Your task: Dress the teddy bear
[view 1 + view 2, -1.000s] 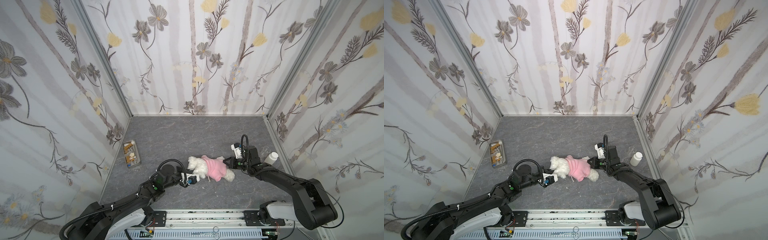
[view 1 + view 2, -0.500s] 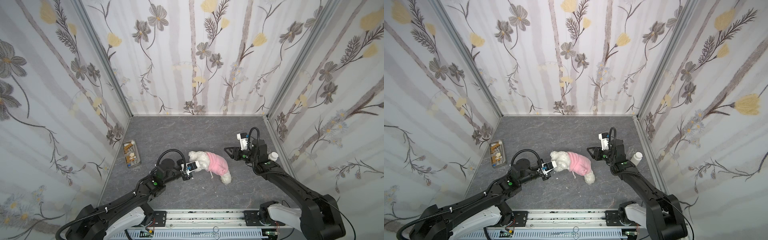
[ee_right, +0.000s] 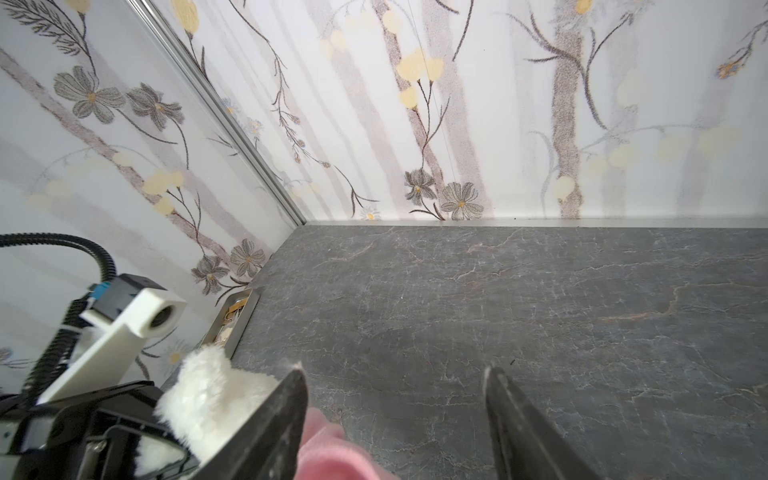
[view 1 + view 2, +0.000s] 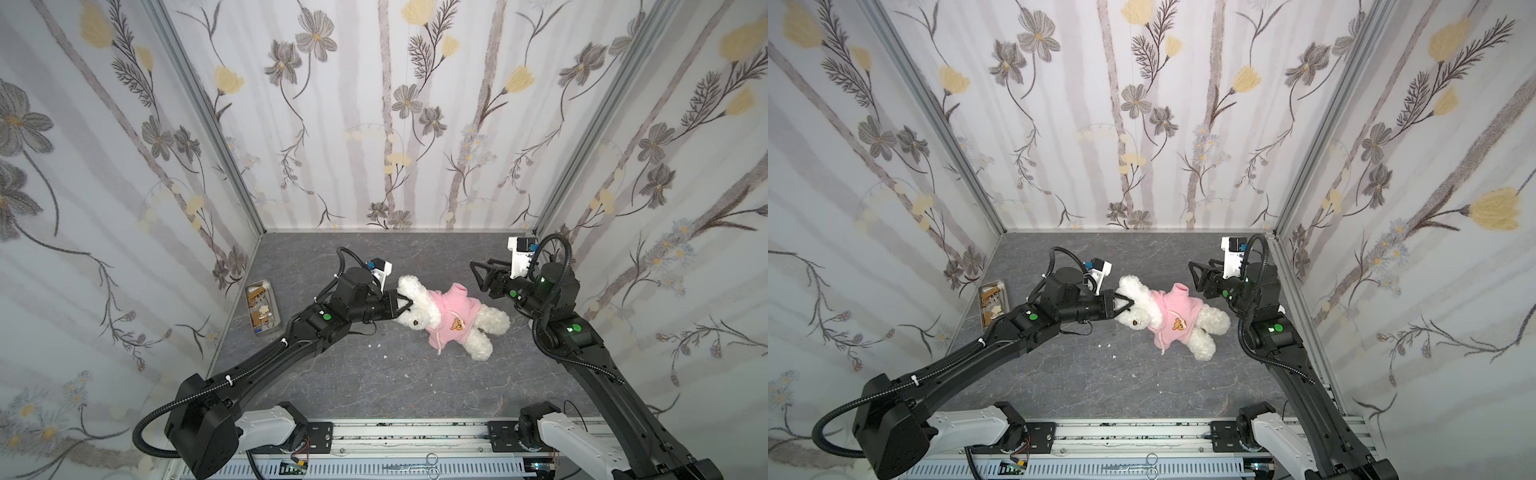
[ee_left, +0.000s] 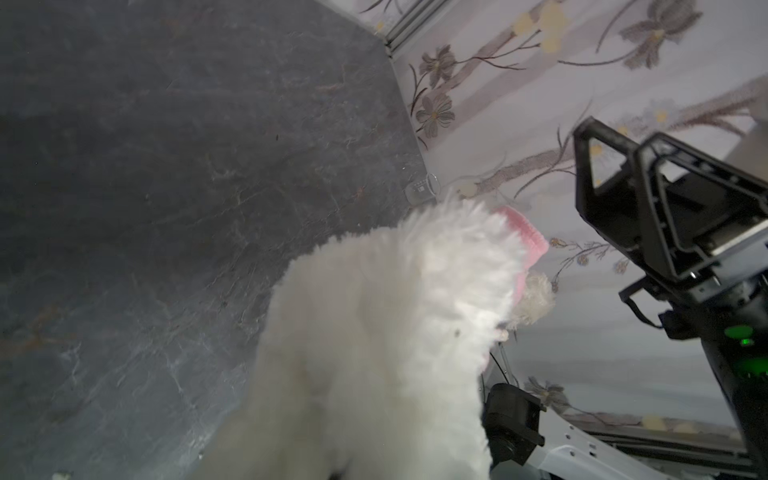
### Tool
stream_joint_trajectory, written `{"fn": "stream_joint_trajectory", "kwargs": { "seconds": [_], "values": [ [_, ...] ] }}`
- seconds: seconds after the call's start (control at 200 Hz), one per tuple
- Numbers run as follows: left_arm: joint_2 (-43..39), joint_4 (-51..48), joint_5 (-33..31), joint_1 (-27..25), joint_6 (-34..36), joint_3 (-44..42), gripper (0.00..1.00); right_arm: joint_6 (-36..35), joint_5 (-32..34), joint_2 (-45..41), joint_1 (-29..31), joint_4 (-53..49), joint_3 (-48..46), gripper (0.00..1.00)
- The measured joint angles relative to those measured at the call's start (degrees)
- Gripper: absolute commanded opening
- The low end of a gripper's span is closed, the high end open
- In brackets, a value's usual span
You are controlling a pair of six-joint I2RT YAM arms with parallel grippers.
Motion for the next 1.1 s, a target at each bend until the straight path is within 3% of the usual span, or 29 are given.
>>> {"fn": "stream_joint_trajectory", "kwargs": {
  "seconds": [0.14, 0.355, 0.41, 0.5, 0.615, 0.754, 0.814, 1.004, 1.099],
  "values": [
    [2.3, -1.8, 4.3, 4.8, -9.3, -1.8, 0.0, -1.8, 1.0, 0.6, 4.0, -1.7, -1.4, 0.67],
    [11.0, -2.6, 13.4, 9.2, -12.3, -2.6, 0.02, -2.2, -2.6, 6.9, 11.3, -1.1, -9.0, 0.61],
    [13.3, -2.6, 14.6, 10.0, -12.3, -2.8, 0.12, -1.8, -3.3, 8.9, 12.4, -1.5, -10.6, 0.59],
    [16.5, -2.4, 15.8, 11.3, -12.2, -3.0, 0.38, -1.4, -3.5, 11.5, 13.7, -1.4, -12.2, 0.56],
    [19.3, -1.7, 15.7, 12.8, -10.9, -3.0, 0.6, 1.0, -5.2, 16.3, 15.6, 1.1, -14.6, 0.51],
    [18.7, -0.9, 12.9, 14.3, -6.7, -3.3, 0.8, 4.2, -7.0, 23.2, 15.7, 4.6, -15.9, 0.48],
    [17.0, -1.0, 10.3, 15.3, -4.0, -3.7, 0.94, 5.0, -7.5, 25.5, 15.3, 6.0, -15.1, 0.47],
    [10.7, -3.8, -2.2, 15.7, 6.8, -3.5, 0.95, 7.0, -11.2, 28.2, 12.9, 10.3, -13.4, 0.47],
    [5.9, -5.3, -10.8, 12.8, 13.3, -3.4, 0.93, 7.4, -13.2, 24.8, 10.9, 10.7, -13.9, 0.55]
  ]
}}
